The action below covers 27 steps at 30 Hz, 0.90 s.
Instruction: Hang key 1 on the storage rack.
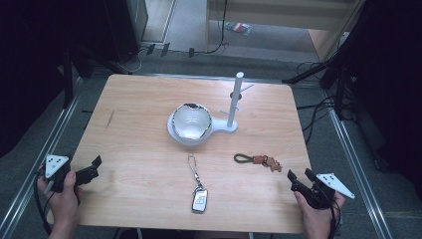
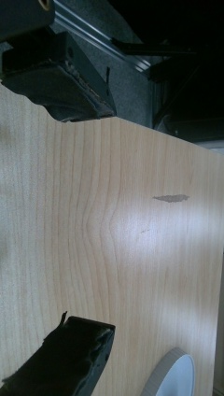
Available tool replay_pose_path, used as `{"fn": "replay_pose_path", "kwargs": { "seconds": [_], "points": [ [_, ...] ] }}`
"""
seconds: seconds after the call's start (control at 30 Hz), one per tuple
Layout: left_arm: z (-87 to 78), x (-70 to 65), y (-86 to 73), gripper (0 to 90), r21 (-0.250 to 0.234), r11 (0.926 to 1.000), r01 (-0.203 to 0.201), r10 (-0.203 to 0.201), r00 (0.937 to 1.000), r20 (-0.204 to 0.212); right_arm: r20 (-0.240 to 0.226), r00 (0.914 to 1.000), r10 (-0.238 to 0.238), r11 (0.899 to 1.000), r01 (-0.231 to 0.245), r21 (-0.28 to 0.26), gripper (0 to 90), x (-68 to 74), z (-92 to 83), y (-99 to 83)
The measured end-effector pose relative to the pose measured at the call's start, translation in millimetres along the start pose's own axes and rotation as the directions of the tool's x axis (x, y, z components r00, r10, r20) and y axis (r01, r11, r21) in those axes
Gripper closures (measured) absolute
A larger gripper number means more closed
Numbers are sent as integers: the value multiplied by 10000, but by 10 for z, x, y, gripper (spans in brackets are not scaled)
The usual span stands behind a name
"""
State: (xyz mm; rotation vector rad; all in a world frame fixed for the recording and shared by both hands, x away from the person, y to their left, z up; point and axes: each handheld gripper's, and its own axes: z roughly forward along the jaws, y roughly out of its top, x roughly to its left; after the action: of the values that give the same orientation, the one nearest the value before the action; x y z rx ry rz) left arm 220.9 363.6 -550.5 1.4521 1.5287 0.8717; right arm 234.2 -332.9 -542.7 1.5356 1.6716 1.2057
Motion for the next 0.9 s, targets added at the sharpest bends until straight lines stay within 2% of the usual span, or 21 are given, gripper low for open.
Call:
{"fn": "replay_pose_path", "kwargs": {
  "seconds": [0.07,0.17,0.3,0.4,0.57,0.67,0.73,0.8,0.9],
  "points": [
    [-6,8,-1,6,-14,10000,73,-73,10000,-6,-126,9999,56,10000,-56,18,297,10,4,16],
    [-6,5,-2,6,-34,10000,56,-56,10000,-27,-278,9995,-151,9998,153,97,319,52,-17,64],
    [0,-3,-1,6,10,10000,-40,41,10000,-82,-135,9988,-461,9987,464,225,340,99,-33,181],
    [-6,-5,-3,6,-41,10000,-48,48,9999,-134,-197,9991,-381,9986,388,358,345,124,-13,233],
    [0,-2,0,6,26,10000,7,-7,9999,-134,-227,9959,-872,9935,886,720,348,207,60,274],
    [9,2,4,6,132,9999,21,-20,10000,-75,-126,9928,-1189,9877,1196,1006,351,255,92,326],
    [10,2,5,6,133,9999,9,-8,10000,-55,-346,9871,-1565,9789,1597,1271,356,292,119,388],
    [10,2,5,6,137,9999,5,-4,10000,-33,-423,9856,-1640,9763,1683,1360,354,301,129,403],
    [10,1,5,6,154,9999,8,-8,10000,-35,-711,9789,-1913,9643,2010,1726,351,335,171,455]
  ]
}}
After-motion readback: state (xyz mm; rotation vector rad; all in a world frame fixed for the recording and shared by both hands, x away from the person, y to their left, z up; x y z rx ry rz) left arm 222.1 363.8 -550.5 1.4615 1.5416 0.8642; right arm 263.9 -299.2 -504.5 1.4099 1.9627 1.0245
